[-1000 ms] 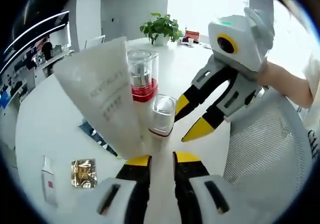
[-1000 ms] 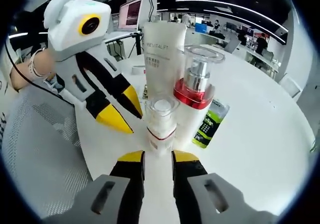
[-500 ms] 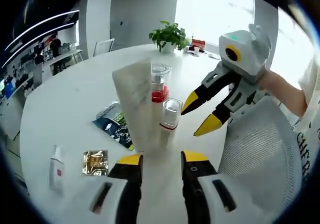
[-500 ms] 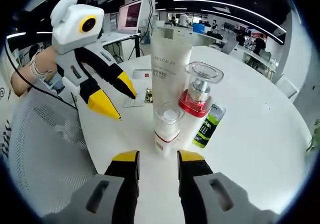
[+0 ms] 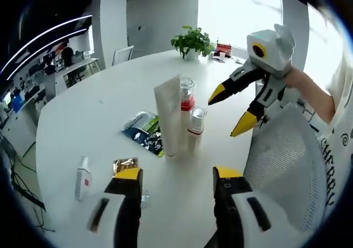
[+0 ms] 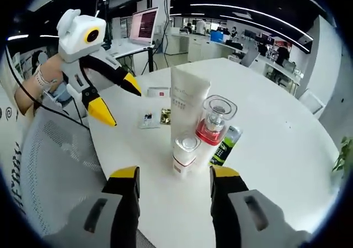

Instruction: Arrange the skincare products in the storage area until every visible bottle or jar stands upright without overlapping.

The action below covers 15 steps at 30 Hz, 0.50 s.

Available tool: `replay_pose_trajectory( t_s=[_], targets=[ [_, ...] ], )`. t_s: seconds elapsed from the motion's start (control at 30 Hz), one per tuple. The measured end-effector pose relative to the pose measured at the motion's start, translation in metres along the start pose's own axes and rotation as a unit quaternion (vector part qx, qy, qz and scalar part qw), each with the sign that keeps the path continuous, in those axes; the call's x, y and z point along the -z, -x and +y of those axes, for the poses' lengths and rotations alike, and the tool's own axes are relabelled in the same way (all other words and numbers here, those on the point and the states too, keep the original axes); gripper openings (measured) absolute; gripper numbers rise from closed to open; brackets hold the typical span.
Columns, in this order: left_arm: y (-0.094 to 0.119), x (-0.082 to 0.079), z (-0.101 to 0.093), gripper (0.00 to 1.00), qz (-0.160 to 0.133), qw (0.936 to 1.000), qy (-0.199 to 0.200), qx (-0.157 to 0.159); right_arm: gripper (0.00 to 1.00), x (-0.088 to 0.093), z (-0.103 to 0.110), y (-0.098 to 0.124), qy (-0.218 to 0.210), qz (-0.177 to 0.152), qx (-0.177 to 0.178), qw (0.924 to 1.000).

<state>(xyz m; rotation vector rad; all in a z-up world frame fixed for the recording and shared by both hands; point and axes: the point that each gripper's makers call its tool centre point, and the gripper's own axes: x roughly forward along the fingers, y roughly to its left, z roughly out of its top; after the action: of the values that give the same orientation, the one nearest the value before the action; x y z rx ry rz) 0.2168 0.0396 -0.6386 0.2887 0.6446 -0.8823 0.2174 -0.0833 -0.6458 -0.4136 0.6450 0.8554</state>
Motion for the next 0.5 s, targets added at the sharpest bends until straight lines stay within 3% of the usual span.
replay_pose_trajectory(
  t_s=[0.17,0.5],
  targets=[
    [0.013,0.004,0.01,0.61,0.006,0.9997,0.002,-0.023,0.65,-0.008,-0.002,0.01,0.001,-0.008,0.013,0.9999],
    [0.04,0.007,0.017,0.75,0.004,0.9989,0.013,-0.045,0.88,-0.016,-0.011,0.023,-0.005,-0.018,0.045,0.9988]
  ],
)
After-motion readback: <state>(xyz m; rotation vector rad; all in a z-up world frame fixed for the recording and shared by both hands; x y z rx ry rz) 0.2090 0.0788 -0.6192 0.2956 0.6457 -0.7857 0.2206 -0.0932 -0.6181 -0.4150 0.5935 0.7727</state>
